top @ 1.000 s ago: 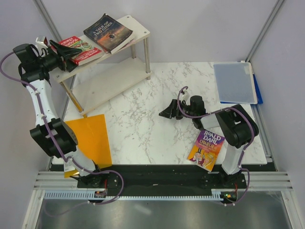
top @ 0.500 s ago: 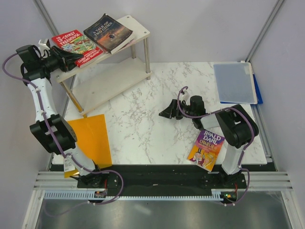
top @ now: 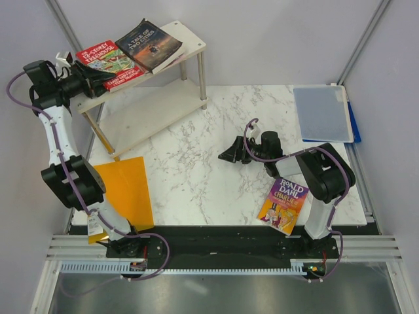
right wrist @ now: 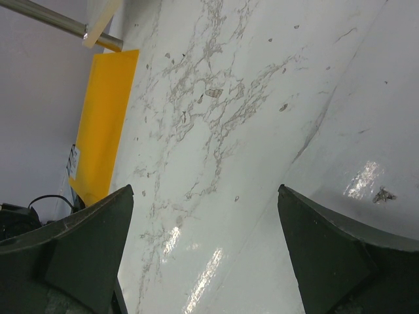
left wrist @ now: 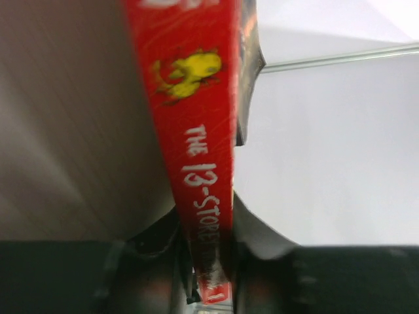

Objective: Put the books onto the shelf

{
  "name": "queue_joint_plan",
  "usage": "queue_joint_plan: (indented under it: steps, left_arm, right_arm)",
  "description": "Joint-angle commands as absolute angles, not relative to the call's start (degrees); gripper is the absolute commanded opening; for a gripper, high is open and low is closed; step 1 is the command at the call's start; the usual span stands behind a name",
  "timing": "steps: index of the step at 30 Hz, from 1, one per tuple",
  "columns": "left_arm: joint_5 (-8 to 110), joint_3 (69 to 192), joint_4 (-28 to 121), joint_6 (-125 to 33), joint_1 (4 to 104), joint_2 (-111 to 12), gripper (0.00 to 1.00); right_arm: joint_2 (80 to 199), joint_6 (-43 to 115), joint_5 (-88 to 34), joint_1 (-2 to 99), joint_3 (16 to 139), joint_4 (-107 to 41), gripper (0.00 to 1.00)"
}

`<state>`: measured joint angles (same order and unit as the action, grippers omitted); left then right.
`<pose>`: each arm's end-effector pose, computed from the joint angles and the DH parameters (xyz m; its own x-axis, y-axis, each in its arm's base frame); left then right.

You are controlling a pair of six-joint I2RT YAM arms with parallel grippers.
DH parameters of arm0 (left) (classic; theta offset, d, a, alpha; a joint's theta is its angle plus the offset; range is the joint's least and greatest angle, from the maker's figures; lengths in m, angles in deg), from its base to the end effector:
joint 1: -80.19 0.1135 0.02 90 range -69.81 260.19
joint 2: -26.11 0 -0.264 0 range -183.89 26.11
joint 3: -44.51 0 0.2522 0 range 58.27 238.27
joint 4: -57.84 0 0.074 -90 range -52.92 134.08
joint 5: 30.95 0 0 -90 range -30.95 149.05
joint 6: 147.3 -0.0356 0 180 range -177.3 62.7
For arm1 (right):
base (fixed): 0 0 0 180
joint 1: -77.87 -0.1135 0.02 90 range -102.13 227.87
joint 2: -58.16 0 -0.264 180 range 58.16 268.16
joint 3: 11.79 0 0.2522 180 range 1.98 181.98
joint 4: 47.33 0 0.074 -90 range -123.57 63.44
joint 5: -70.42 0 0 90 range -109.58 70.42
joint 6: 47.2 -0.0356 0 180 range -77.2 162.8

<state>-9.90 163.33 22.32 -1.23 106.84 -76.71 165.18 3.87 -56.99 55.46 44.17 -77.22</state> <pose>0.3749 0.1510 0.4114 -0.6853 -0.6774 -0.2674 0.1011 0.2751 -0.9561 0.3164 0.1539 0.1328 -0.7791 0.2186 -0.5876 -0.4332 0.4897 0.7566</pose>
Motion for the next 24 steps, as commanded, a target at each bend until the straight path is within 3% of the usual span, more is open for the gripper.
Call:
queue_joint_plan:
  steps: [1,4,8,9,10,16,24]
  left_arm:
    - [-12.6,165.7,23.3,-3.5,106.6,-76.7,0.43]
    - [-12.0,166.2,22.6,-4.5,106.7,-76.6,0.57]
    - [-11.4,169.9,18.3,-7.0,107.0,-77.9,0.64]
    - [-10.8,171.2,13.5,-10.3,107.0,-78.3,0.78]
    - [-8.9,172.6,10.7,-12.5,107.0,-78.6,0.80]
    - [3.4,182.7,-8.4,-25.9,107.0,-80.7,0.82]
    - [21.1,187.3,-16.9,-34.1,105.9,-78.0,0.82]
  right_arm:
    - [165.7,4.4,-57.3,55.2,45.7,-78.6,0.98]
    - [165.8,4.4,-57.3,55.1,45.8,-78.7,0.98]
    - [165.7,4.2,-57.4,55.1,45.8,-78.9,0.98]
    - [165.7,4.2,-57.5,55.1,45.8,-78.9,0.98]
    - [165.8,4.0,-57.5,55.1,45.8,-79.1,0.98]
    - [166.1,3.6,-57.7,55.1,45.7,-79.5,0.98]
    - [166.8,2.4,-58.3,55.1,45.7,-81.2,0.98]
